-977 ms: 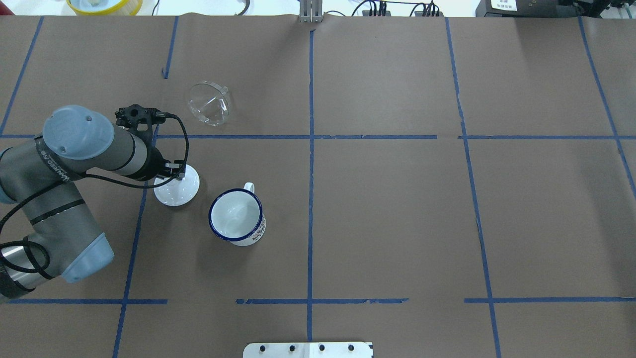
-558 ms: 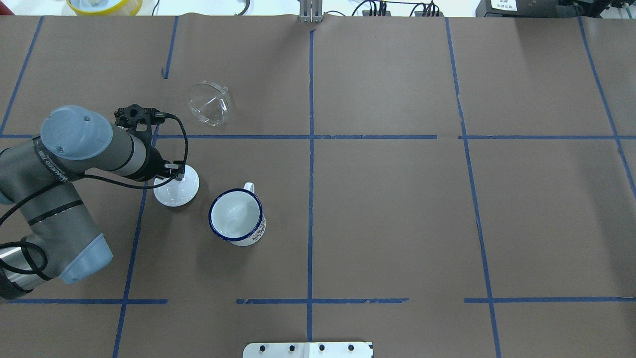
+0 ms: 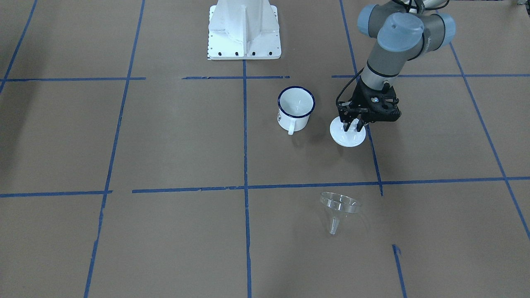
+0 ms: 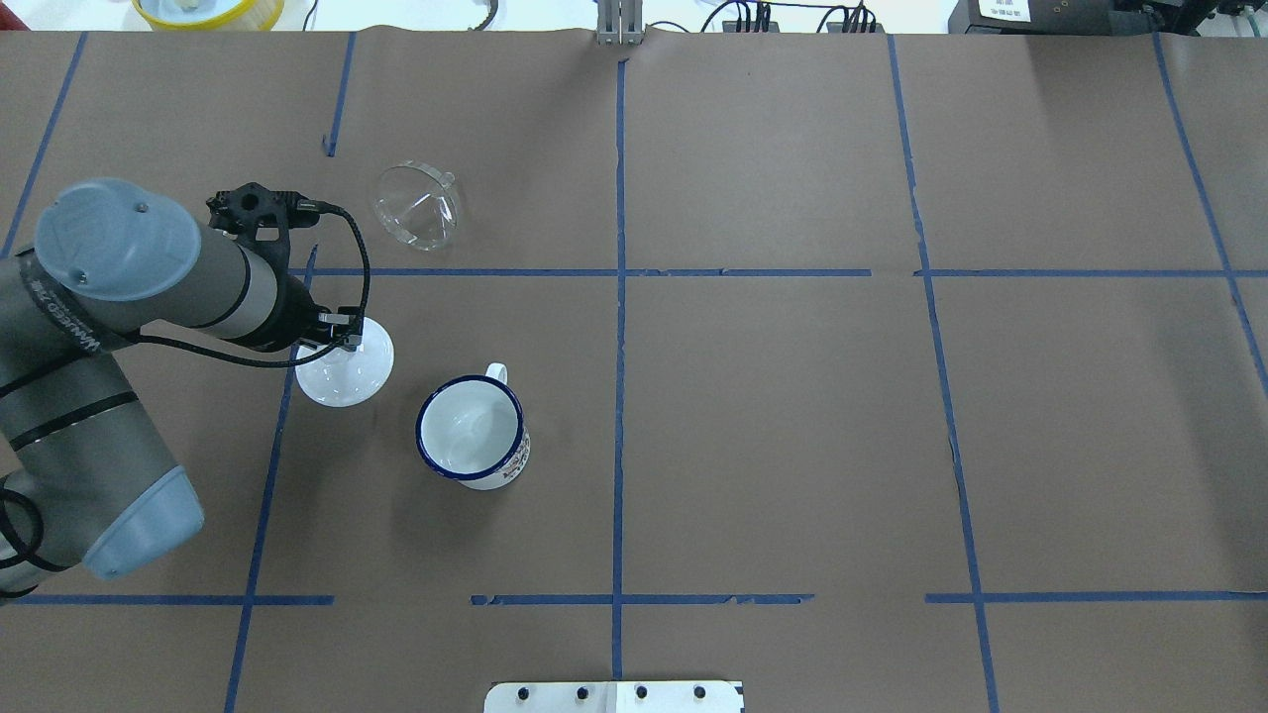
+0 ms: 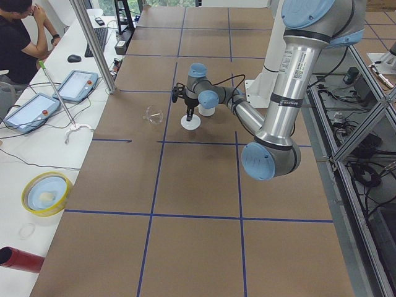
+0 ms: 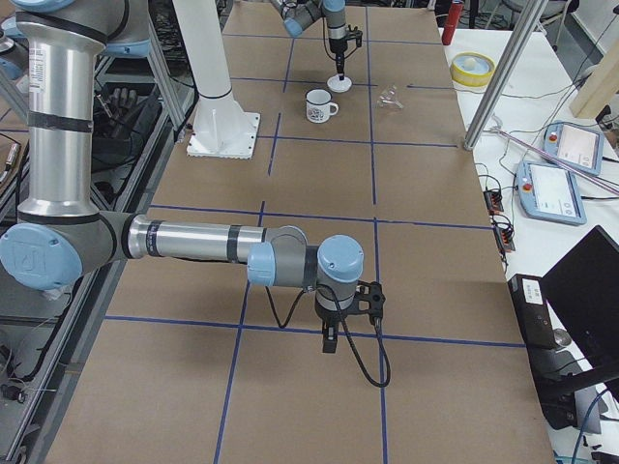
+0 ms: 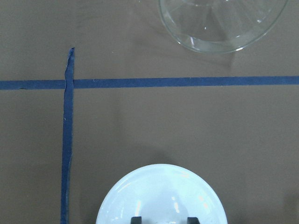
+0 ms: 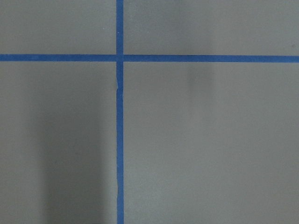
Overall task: Remove funnel from cup
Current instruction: 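Lower the left gripper and grasp the white lid's knob, then lift the white lid and carry it over the mug with the left gripper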
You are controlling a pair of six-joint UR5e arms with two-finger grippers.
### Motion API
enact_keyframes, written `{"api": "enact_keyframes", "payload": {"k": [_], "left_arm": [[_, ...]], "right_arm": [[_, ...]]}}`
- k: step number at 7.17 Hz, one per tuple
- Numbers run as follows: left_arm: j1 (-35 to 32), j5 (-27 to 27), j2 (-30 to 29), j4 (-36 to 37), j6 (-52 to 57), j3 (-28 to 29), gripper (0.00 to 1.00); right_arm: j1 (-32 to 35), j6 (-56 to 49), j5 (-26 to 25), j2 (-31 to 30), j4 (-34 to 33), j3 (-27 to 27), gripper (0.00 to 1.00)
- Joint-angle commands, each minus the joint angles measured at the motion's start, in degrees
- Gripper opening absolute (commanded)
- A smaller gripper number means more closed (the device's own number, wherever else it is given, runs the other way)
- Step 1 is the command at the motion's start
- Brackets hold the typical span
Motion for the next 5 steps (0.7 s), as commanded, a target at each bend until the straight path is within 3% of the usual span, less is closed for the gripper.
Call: {"api": "enact_keyframes", "payload": {"k": [1,3,5], "left_arm": [[-1.95,-0.26,-3.36,12.06,0.69,-7.93,0.00],[-1.52,-3.14,-10.20,22.85,-0.79,-10.05,0.00],[2.22,-3.17,-12.70,23.79,-9.63,-9.09,0.00]], "right_arm": [[0.00,0.00,0.00,0.00,0.00,0.00,1.00],[0.00,0.00,0.00,0.00,0.00,0.00,1.00],[0.00,0.00,0.00,0.00,0.00,0.00,1.00]]}}
